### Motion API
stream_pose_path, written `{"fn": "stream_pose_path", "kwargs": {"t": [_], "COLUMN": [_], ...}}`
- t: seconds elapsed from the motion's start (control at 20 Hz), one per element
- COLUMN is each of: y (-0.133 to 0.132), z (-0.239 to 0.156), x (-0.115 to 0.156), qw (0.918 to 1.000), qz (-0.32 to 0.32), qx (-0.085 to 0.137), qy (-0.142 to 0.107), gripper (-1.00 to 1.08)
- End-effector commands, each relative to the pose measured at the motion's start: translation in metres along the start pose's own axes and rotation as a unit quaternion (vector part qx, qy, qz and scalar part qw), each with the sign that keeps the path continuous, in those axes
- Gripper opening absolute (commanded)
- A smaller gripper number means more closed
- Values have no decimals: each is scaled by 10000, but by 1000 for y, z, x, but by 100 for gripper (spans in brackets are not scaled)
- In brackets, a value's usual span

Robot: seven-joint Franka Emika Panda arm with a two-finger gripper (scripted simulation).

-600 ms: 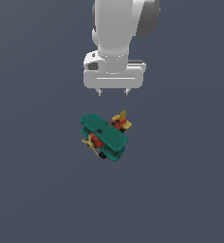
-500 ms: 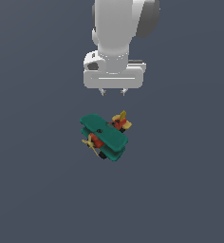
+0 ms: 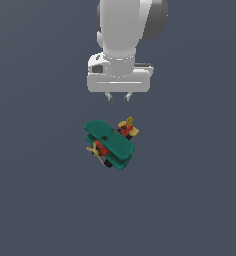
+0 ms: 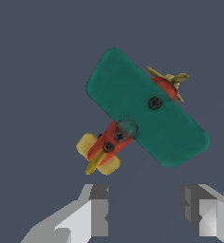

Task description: Pick up the object and move it to a goal position.

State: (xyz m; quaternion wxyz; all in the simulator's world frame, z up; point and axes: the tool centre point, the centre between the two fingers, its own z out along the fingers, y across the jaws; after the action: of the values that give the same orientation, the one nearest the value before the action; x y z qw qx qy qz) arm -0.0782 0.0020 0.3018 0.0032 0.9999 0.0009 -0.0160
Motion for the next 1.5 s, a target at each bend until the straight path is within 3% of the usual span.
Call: {"fn": "stream_pose_path", "kwargs": {"t": [0.0, 0.4, 0.85, 1.45], "y": [0, -1, -4, -13], "z": [0, -12, -47, -115], "x": [0, 2, 5, 5], "qw": [10000, 9997, 9961, 9762], "qz": [-3, -191, -724, -1769], "qx": [-5, -33, -164, -628], "qy": [3, 126, 471, 1090], "gripper": [28, 28, 28, 28]}}
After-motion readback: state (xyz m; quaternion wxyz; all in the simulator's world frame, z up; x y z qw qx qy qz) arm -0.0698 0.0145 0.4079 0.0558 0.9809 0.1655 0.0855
